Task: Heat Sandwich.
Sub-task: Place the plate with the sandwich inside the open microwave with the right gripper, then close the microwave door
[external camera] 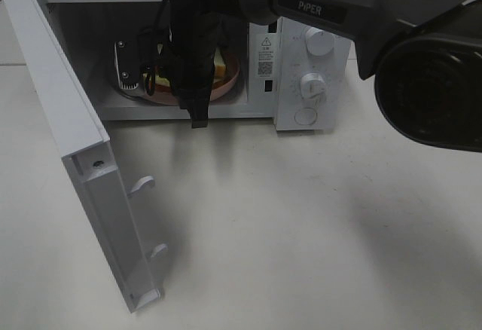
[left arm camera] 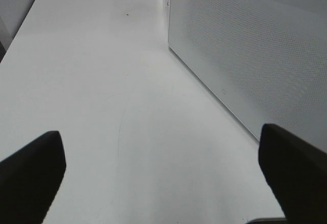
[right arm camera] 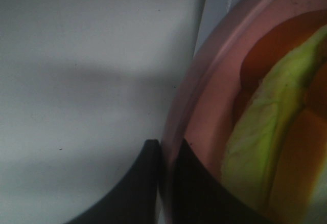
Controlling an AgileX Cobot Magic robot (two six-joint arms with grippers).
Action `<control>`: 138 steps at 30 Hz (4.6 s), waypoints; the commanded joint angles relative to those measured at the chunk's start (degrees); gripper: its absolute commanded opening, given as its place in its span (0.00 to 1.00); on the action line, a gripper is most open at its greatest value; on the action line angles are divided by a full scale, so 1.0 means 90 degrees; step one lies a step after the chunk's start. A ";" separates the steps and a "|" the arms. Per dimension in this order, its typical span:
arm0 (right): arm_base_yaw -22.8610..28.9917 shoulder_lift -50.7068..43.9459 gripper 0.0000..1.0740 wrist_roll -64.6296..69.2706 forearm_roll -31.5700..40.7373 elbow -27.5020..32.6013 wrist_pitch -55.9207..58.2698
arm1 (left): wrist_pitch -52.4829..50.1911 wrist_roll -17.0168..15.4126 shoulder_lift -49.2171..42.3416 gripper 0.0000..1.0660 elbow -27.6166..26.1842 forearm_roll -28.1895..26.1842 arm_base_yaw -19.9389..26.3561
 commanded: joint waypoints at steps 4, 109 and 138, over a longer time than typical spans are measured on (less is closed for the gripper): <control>-0.0089 0.0000 0.07 0.0089 -0.0108 -0.0083 -0.0153 | -0.0051 -0.0019 -0.0166 0.91 0.0025 0.0000 0.0000; -0.0032 -0.6805 0.64 0.2788 -0.0108 0.8868 -0.3578 | -0.0051 -0.0019 -0.0166 0.91 0.0025 0.0000 0.0000; -0.0032 -0.9505 0.74 0.5844 -0.0102 0.9587 0.0019 | -0.0051 -0.0019 -0.0166 0.91 0.0025 0.0000 0.0000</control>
